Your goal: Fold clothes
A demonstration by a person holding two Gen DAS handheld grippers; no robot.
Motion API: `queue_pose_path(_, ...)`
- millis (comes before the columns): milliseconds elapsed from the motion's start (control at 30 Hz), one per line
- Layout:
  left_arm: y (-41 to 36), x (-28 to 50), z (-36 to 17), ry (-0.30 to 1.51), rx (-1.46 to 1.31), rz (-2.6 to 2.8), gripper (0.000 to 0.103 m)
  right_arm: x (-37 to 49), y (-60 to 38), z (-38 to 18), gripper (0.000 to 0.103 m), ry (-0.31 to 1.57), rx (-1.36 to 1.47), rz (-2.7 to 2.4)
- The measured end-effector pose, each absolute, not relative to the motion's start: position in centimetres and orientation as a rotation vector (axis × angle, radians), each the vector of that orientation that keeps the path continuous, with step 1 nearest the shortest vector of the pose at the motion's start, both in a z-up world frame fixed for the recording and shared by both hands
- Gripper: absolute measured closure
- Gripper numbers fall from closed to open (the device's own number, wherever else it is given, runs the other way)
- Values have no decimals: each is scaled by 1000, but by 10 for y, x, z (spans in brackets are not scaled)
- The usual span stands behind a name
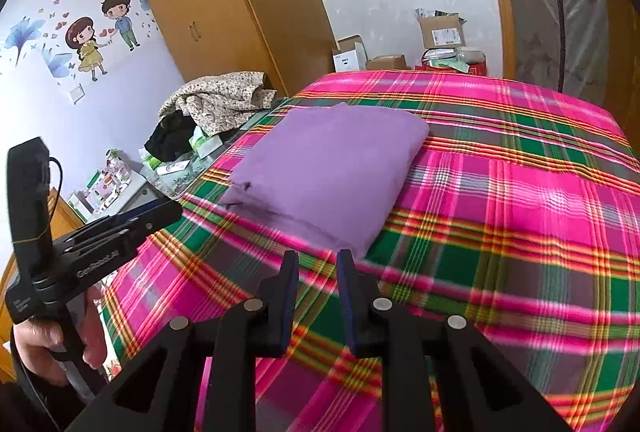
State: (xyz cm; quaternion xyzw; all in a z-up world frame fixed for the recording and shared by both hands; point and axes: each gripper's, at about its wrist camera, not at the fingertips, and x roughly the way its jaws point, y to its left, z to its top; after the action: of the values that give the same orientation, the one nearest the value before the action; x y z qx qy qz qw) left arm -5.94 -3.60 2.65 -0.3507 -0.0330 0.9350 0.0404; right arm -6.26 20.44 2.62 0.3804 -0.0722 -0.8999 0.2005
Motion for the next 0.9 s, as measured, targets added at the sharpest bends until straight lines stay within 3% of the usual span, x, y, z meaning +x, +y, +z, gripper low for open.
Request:
queue_pose_path(300, -31, -32, 24, -63, -1110, 2891, 73, -11, 196, 35, 82, -139, 1027, -2600)
queue_pose_path(900, -25, -20, 26, -76, -1101, 2882, 73, 2, 197, 29, 82, -142, 1066, -2587)
